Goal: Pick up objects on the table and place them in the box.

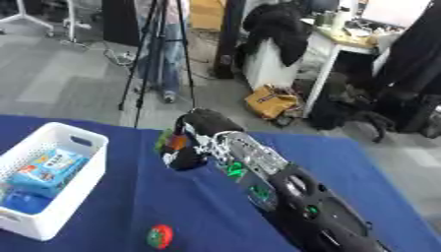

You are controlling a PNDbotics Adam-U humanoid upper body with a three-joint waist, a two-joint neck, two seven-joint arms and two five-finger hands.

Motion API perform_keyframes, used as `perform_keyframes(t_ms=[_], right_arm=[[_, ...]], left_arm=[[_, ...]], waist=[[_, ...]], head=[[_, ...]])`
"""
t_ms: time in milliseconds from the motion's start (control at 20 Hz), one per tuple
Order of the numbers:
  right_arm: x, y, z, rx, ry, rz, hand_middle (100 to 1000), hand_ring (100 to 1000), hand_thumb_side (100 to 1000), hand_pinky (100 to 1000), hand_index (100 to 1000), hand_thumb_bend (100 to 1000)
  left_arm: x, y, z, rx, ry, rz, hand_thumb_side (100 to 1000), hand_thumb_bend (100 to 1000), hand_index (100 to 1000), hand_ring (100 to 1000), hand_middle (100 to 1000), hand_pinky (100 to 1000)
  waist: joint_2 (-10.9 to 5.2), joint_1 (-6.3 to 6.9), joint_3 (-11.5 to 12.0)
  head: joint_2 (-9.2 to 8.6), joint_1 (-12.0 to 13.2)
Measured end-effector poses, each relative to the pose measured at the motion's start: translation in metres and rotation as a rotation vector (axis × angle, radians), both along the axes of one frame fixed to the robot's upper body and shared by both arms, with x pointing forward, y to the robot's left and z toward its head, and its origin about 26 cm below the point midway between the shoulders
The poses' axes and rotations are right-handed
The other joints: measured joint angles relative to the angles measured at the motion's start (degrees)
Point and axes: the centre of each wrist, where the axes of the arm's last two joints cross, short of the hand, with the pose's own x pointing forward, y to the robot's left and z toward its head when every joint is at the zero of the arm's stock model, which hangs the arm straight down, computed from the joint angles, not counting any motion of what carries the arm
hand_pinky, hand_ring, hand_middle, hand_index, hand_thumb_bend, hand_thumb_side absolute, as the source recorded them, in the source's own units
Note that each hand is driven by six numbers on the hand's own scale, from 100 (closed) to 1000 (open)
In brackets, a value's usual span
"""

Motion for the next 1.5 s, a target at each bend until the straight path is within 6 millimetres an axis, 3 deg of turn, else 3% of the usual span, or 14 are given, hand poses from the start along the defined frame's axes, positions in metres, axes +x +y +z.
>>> perform_keyframes(t_ms=[350,850,1500], right_arm=[[-0.004,0.001,0.009,0.014,-0.021,0.003,301,789,529,945,384,100],[-0.009,-0.002,0.024,0.029,-0.063,-0.004,296,780,528,940,380,100],[-0.018,-0.001,0.046,0.086,-0.142,0.005,311,761,520,929,374,100]], left_arm=[[-0.001,-0.002,0.000,0.002,0.001,-0.006,993,100,872,896,882,936],[-0.001,-0.005,0.005,0.012,-0.012,-0.019,989,100,872,897,882,936],[0.000,-0.005,0.014,0.032,-0.041,-0.017,982,100,872,897,883,937]], waist=[[-0.27,-0.33,1.8],[-0.27,-0.62,4.5],[0.17,-2.78,9.6]], head=[[0.34,-1.2],[0.46,-5.2],[0.49,-11.3]])
